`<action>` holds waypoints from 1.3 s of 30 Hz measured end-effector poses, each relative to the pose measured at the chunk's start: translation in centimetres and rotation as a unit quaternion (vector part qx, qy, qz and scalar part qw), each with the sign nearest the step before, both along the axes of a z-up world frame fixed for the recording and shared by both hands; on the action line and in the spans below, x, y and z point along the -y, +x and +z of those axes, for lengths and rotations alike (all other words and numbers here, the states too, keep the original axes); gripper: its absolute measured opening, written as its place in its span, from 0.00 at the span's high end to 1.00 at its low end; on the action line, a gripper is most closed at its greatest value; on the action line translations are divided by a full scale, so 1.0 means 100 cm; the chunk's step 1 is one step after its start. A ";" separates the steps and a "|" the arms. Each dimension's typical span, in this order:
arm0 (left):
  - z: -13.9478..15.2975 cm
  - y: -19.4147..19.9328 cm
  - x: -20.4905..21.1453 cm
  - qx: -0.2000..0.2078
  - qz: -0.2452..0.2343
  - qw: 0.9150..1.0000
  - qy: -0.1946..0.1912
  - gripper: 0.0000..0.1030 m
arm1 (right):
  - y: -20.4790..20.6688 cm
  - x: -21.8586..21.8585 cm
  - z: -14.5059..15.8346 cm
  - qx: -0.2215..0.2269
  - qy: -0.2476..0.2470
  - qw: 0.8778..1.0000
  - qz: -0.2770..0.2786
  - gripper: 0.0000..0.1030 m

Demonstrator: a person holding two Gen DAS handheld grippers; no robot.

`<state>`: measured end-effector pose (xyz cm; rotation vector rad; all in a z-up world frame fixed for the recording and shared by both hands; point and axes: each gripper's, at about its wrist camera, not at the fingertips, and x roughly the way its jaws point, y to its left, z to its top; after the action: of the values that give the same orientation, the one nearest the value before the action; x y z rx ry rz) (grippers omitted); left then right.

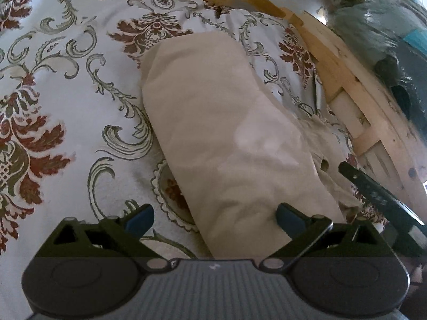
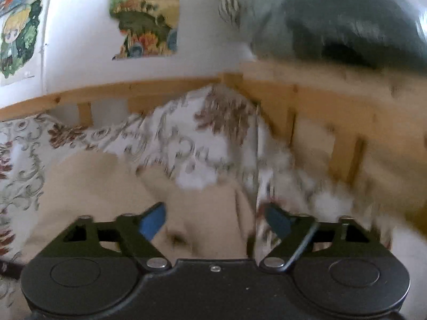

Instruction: Fold large clothes

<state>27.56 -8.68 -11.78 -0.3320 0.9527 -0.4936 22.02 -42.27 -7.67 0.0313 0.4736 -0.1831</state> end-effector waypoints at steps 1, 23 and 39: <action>0.001 -0.001 0.001 0.003 0.000 1.000 0.003 0.03 | 0.002 0.002 -0.003 -0.005 -0.009 1.000 0.003 0.44; 0.011 0.005 0.002 0.034 -0.014 0.999 0.003 0.03 | 0.071 -0.023 -0.024 0.055 -0.223 0.972 0.041 0.99; -0.007 0.034 0.003 0.009 0.012 1.000 0.022 0.00 | 0.067 0.048 -0.013 0.031 0.084 0.996 0.025 0.15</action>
<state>30.93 -9.02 -12.44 -0.2981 0.9392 -0.4535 28.74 -47.04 -9.01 0.1891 0.4271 -0.0933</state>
